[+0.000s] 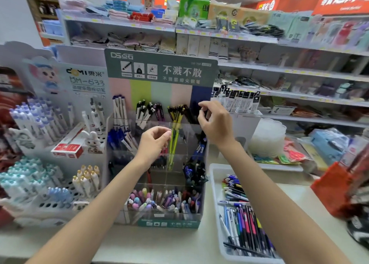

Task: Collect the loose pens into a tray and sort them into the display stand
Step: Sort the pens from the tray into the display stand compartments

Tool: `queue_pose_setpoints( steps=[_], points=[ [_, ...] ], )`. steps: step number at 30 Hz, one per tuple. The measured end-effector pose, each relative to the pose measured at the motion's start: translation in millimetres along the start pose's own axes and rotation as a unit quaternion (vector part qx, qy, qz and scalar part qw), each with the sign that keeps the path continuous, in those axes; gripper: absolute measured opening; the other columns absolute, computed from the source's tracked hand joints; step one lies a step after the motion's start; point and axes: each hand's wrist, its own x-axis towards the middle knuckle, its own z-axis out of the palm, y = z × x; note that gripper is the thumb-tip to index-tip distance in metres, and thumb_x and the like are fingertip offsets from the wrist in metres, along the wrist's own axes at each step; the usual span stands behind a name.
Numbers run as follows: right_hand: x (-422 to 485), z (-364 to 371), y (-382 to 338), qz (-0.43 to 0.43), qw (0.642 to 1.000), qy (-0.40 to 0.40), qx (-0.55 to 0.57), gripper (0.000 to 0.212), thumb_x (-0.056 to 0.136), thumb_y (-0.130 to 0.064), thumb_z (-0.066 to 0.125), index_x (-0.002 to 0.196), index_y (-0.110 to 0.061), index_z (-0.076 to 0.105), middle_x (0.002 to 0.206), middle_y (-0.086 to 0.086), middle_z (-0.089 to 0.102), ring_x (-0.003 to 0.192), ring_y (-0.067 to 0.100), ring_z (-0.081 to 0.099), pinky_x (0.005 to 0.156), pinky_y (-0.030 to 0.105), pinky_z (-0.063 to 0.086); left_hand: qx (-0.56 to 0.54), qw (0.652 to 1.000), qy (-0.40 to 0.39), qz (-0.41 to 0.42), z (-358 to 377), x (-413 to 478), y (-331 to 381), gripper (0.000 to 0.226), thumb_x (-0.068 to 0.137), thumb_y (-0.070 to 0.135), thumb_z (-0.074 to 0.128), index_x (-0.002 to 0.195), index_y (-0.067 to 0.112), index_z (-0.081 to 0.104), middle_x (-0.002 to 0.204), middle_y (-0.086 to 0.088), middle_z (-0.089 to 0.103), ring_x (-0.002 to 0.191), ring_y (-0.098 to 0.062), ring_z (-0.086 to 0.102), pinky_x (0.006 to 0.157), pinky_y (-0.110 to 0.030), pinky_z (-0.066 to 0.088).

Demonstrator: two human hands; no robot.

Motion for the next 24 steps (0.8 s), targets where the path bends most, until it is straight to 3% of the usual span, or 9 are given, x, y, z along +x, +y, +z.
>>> queue_pose_setpoints(
  steps=[2, 5, 10, 14, 16, 20, 22, 24],
  points=[
    [-19.9, -17.8, 15.1, 0.018, 1.000, -0.003, 0.008, 0.017, 0.083, -0.001, 0.063, 0.098, -0.006, 0.070, 0.080, 0.000, 0.065, 0.061, 0.008, 0.052, 0.058, 0.021, 0.046, 0.013, 1.000, -0.025, 0.000, 24.1, -10.0, 2.9, 0.007, 0.097, 0.014, 0.062, 0.095, 0.013, 0.069, 0.077, 0.001, 0.066, 0.059, -0.002, 0.057, 0.057, -0.017, 0.048],
    [-54.6, -44.5, 49.3, 0.060, 0.997, -0.043, 0.001, 0.017, 0.082, -0.003, 0.066, 0.098, -0.008, 0.070, 0.083, 0.002, 0.067, 0.061, 0.009, 0.053, 0.059, 0.026, 0.051, 0.017, 0.998, -0.058, -0.013, 69.0, -28.7, 2.7, 0.007, 0.097, 0.013, 0.062, 0.095, 0.013, 0.068, 0.079, 0.001, 0.067, 0.058, -0.002, 0.057, 0.058, -0.018, 0.049],
    [-133.3, -97.8, 110.5, 0.177, 0.961, -0.213, -0.015, 0.015, 0.089, -0.013, 0.065, 0.102, -0.009, 0.071, 0.094, 0.006, 0.071, 0.079, 0.020, 0.063, 0.075, 0.037, 0.055, 0.021, 0.995, -0.080, -0.052, 152.3, -67.6, -13.1, 0.009, 0.097, 0.009, 0.061, 0.091, 0.015, 0.066, 0.078, -0.001, 0.066, 0.065, -0.011, 0.058, 0.059, -0.020, 0.052],
    [-213.4, -140.5, 157.4, 0.242, 0.915, -0.321, -0.031, 0.015, 0.089, -0.015, 0.062, 0.096, -0.008, 0.072, 0.094, 0.007, 0.071, 0.090, 0.024, 0.064, 0.079, 0.034, 0.050, 0.073, 0.984, -0.117, -0.111, 216.9, -101.3, -53.3, 0.006, 0.095, 0.012, 0.064, 0.100, 0.015, 0.067, 0.094, -0.004, 0.068, 0.090, -0.020, 0.065, 0.082, -0.033, 0.056],
    [-251.8, -149.0, 174.9, 0.247, 0.901, -0.353, -0.054, 0.020, 0.089, -0.020, 0.063, 0.104, -0.010, 0.073, 0.104, 0.006, 0.070, 0.101, 0.025, 0.062, 0.087, 0.036, 0.046, 0.127, 0.974, -0.118, -0.148, 240.3, -118.0, -76.3, 0.020, 0.095, 0.016, 0.064, 0.114, 0.010, 0.066, 0.111, -0.007, 0.068, 0.104, -0.021, 0.063, 0.093, -0.035, 0.050],
    [-312.1, -152.1, 185.6, 0.243, 0.889, -0.384, -0.054, 0.049, 0.097, -0.041, 0.056, 0.139, -0.016, 0.053, 0.136, 0.002, 0.054, 0.128, 0.021, 0.047, 0.106, 0.034, 0.034, 0.231, 0.932, -0.128, -0.249, 269.3, -153.2, -113.1, 0.055, 0.096, 0.033, 0.062, 0.142, 0.008, 0.045, 0.145, -0.015, 0.047, 0.123, -0.032, 0.054, 0.100, -0.040, 0.045],
    [-330.8, -152.1, 187.1, 0.241, 0.893, -0.379, -0.037, 0.051, 0.099, -0.041, 0.053, 0.142, -0.016, 0.047, 0.139, 0.002, 0.049, 0.128, 0.021, 0.044, 0.108, 0.031, 0.031, 0.279, 0.904, -0.133, -0.295, 278.9, -165.3, -124.1, 0.071, 0.099, 0.036, 0.058, 0.152, 0.003, 0.025, 0.156, -0.017, 0.030, 0.138, -0.032, 0.040, 0.106, -0.038, 0.038],
    [-343.0, -151.8, 188.6, 0.238, 0.900, -0.365, -0.022, 0.050, 0.099, -0.042, 0.051, 0.142, -0.017, 0.046, 0.138, -0.001, 0.048, 0.125, 0.018, 0.042, 0.112, 0.032, 0.032, 0.293, 0.894, -0.134, -0.311, 284.0, -172.7, -133.7, 0.074, 0.101, 0.031, 0.054, 0.156, 0.001, 0.014, 0.160, -0.015, 0.024, 0.137, -0.025, 0.039, 0.101, -0.032, 0.041]
  ],
)
